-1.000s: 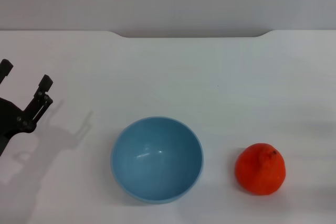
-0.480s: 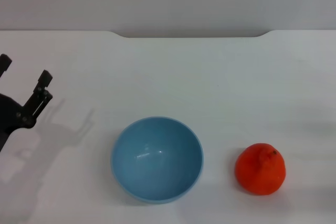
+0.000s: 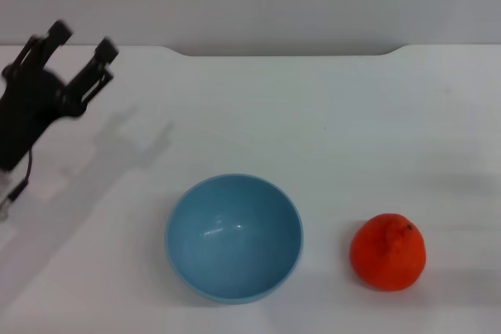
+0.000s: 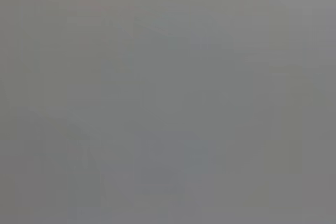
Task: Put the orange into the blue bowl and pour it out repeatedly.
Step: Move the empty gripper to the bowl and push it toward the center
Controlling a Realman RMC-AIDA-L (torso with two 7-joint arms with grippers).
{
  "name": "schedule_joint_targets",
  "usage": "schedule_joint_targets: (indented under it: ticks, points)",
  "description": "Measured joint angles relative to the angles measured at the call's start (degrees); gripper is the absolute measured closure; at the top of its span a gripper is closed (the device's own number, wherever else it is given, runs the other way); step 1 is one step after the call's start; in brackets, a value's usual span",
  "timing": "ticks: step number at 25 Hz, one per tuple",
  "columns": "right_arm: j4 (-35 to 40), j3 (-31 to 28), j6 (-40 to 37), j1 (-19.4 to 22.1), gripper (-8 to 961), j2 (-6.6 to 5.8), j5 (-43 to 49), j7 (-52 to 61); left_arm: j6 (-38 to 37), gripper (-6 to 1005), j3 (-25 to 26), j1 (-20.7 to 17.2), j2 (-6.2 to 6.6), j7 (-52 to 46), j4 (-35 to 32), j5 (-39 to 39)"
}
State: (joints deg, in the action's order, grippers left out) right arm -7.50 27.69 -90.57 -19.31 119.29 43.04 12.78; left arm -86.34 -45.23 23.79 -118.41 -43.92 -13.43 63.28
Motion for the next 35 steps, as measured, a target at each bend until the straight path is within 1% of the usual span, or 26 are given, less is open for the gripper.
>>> schedule_joint_targets:
  ticks: [1,2,4,7,9,10,11,12,15,16,18,19,20,22,25,28,32,35]
  points:
    - [0.0,0.0,0.1,-0.1,468,0.01,0.7,0.0,2.6,228,-1.0,0.7,0.11,-4.4,-2.6,1.5]
    - [-0.1,0.0,0.3,-0.2,468,0.03,1.3,0.1,2.6,228,-1.0,0.7,0.11,-4.4,-2.6,1.5]
    - [-0.2,0.0,0.4,-0.4,468,0.10,2.0,0.1,9.5,229,-6.4,1.7,0.46,-15.7,-10.4,5.6]
    - [-1.3,0.0,0.4,-0.9,468,0.06,2.2,0.1,18.1,229,-15.4,1.5,0.64,-30.1,-23.7,12.4]
    - [-1.8,0.0,0.4,-1.1,468,-0.01,2.2,0.1,20.8,229,-18.6,0.8,0.64,-37.3,-32.0,17.1]
    - [-1.8,0.0,0.4,-1.1,468,-0.01,2.2,0.1,21.1,228,-19.4,0.5,0.63,-40.7,-35.0,19.2]
    - [-1.8,0.0,0.4,-1.1,468,-0.01,2.2,0.1,21.1,228,-20.0,0.3,0.64,-44.3,-37.8,21.3]
    - [-1.8,0.0,0.4,-1.1,468,0.01,2.2,0.2,20.6,227,-20.7,0.2,0.91,-51.1,-42.5,25.4]
    - [-2.2,0.0,0.5,-1.1,468,0.01,2.2,0.2,17.1,227,-20.6,1.5,2.06,-69.2,-51.1,38.8]
    - [-2.2,0.0,0.5,-1.1,468,0.01,2.2,0.2,14.4,227,-20.3,2.3,2.36,-76.3,-55.0,45.1]
    - [-2.3,-0.2,0.5,-1.1,468,0.00,2.2,0.2,10.0,227,-20.1,3.2,2.26,-84.4,-60.6,53.7]
    - [-2.3,-0.3,0.5,-1.1,469,-0.01,2.2,0.2,8.3,228,-20.0,3.4,1.96,-86.7,-63.1,56.6]
    - [-2.3,-0.4,0.6,-1.1,469,-0.04,2.2,0.2,5.5,228,-20.1,3.5,1.37,-90.3,-66.8,60.8]
    - [-2.3,-0.5,0.6,-1.1,469,-0.09,2.2,0.2,2.0,228,-21.0,2.9,0.70,-95.0,-72.3,65.6]
    - [-2.3,-0.6,0.6,-1.1,469,-0.11,2.1,0.2,-1.5,228,-24.2,1.6,0.67,-100.7,-78.4,68.6]
    - [-2.1,-0.6,0.7,-1.1,469,-0.11,1.9,0.2,-5.0,228,-27.0,1.2,0.68,-105.6,-81.6,71.3]
    - [-2.0,-0.6,1.1,-1.0,469,-0.11,1.8,0.2,-8.8,229,-33.0,2.2,0.58,-108.6,-81.8,75.4]
    - [-1.9,-0.6,1.6,-0.9,469,-0.11,1.8,0.1,-8.1,229,-38.9,2.7,0.40,-111.3,-81.4,79.7]
